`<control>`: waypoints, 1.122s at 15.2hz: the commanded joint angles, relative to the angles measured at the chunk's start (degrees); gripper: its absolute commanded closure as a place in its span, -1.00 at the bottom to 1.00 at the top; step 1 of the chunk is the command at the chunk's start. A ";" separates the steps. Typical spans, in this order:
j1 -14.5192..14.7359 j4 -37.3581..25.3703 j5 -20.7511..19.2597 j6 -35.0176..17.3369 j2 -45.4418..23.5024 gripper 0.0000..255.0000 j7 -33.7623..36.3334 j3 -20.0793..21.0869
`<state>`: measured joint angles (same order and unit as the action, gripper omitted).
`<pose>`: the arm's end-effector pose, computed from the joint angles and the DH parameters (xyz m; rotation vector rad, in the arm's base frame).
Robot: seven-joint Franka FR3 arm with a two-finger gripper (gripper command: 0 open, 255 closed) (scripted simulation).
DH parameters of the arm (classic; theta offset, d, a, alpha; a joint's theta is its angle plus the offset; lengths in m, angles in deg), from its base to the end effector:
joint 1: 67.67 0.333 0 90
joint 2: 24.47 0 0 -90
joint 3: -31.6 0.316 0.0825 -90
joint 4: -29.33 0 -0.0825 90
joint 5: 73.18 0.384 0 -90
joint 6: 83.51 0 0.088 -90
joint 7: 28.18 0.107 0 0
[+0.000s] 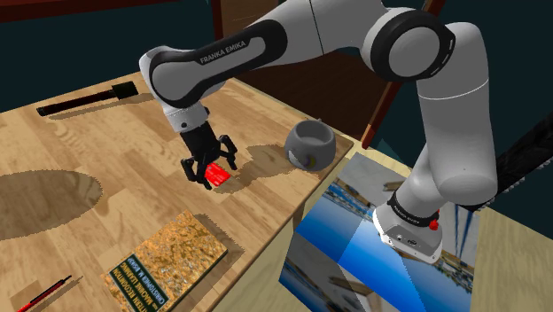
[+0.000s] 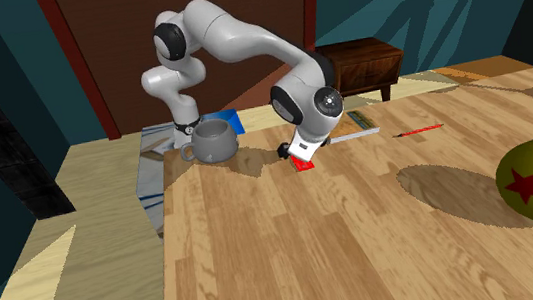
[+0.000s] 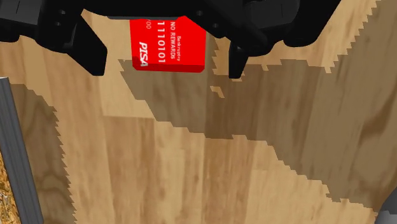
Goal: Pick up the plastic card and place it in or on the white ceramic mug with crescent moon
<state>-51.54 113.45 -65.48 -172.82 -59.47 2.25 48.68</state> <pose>0.5510 0.3429 0.3104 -3.0055 -0.0114 0.9013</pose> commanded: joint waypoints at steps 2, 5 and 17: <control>-0.01 0.08 0.00 -0.08 0.02 -1.00 -0.02 0.00; -0.01 0.07 0.00 -0.06 0.01 1.00 -0.01 0.00; -0.09 -0.86 0.21 1.70 0.90 1.00 0.31 0.14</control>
<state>-51.64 112.70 -65.38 -171.53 -58.84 2.46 48.73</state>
